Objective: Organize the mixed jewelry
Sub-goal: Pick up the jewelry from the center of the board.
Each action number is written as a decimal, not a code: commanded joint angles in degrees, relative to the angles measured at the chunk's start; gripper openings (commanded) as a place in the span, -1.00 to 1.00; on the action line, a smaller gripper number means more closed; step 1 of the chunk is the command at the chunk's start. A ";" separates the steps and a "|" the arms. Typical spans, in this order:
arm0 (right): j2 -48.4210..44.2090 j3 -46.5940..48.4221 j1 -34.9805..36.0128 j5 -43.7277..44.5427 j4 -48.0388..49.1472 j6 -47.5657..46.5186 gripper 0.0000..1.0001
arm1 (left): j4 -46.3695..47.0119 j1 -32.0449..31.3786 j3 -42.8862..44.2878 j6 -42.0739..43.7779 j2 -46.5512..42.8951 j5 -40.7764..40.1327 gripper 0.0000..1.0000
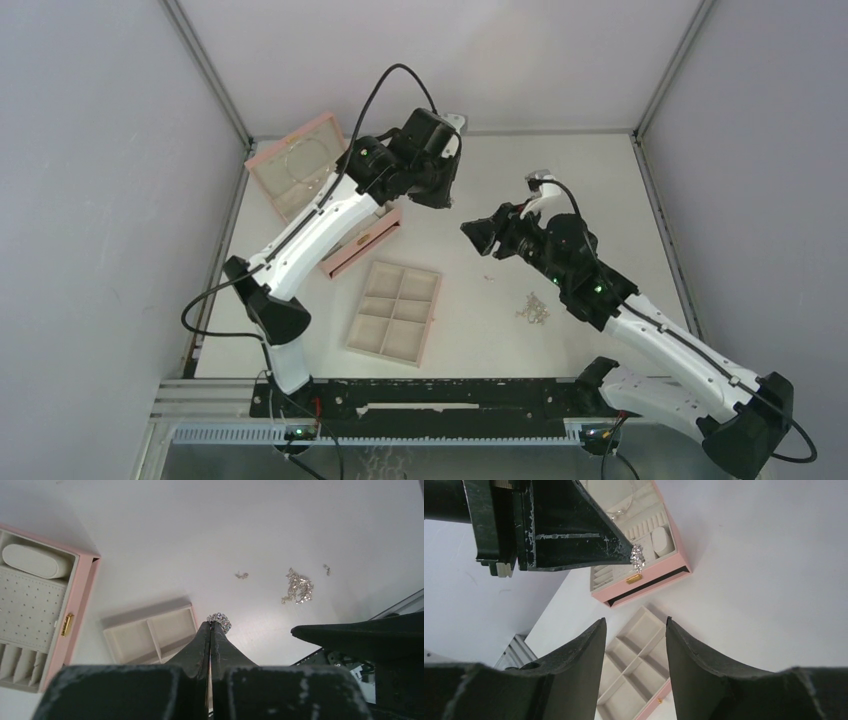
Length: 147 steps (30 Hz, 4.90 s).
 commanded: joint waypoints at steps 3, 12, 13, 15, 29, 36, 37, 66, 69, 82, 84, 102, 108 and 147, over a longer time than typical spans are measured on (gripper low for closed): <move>1.65 0.14 0.64 2.65 6.72 -3.22 0.12 | -0.03 -0.22 2.35 -6.19 -1.27 -1.81 -1.00; 6.41 3.54 1.46 1.39 7.28 -5.87 0.11 | 0.19 -0.17 2.38 -6.43 -1.37 -1.87 -1.00; 6.84 3.71 1.64 1.39 7.54 -6.14 0.11 | 0.23 -0.23 2.32 -6.41 -1.41 -1.87 -1.00; 7.26 3.81 1.97 1.39 8.34 -6.46 0.11 | 0.19 -0.26 2.23 -6.41 -1.42 -1.88 -1.00; 10.98 6.72 2.32 3.25 10.14 -8.00 0.05 | 0.19 -0.23 2.16 -6.34 -1.02 -1.32 -1.00; 12.47 7.52 2.35 3.62 10.04 -8.26 -0.16 | 0.23 -0.19 2.05 -6.30 -1.37 -1.21 -1.00; 12.55 7.53 2.36 3.67 10.16 -8.21 -0.17 | 0.23 -0.22 2.05 -6.34 -1.37 -1.18 -1.00; 14.59 9.02 2.29 5.99 10.77 -8.23 -0.59 | 0.26 -0.18 1.43 -5.26 -1.88 -0.24 -1.00; 14.61 8.99 2.32 6.45 10.42 -8.24 -0.66 | 0.27 -0.20 1.34 -5.23 -2.03 -0.28 -1.00; 13.92 9.01 2.28 7.06 9.28 -9.05 -0.88 | 0.30 -0.18 1.07 -5.13 -2.16 -0.61 -1.00; 13.76 8.97 2.30 7.02 9.03 -9.16 -0.92 | 0.29 -0.19 0.98 -5.15 -2.23 -0.62 -1.00; 13.02 8.98 2.28 5.81 8.70 -9.71 -1.00 | 0.39 -0.23 0.47 -5.03 -2.43 -1.05 -1.00; 12.75 9.00 2.33 5.26 7.90 -9.85 -1.00 | 0.40 -0.16 0.38 -4.93 -2.45 -1.22 -1.00; 13.13 14.64 -11.47 -22.79 -2.23 -5.08 -1.00 | 2.05 -0.15 -1.27 -0.48 -2.69 1.27 -1.00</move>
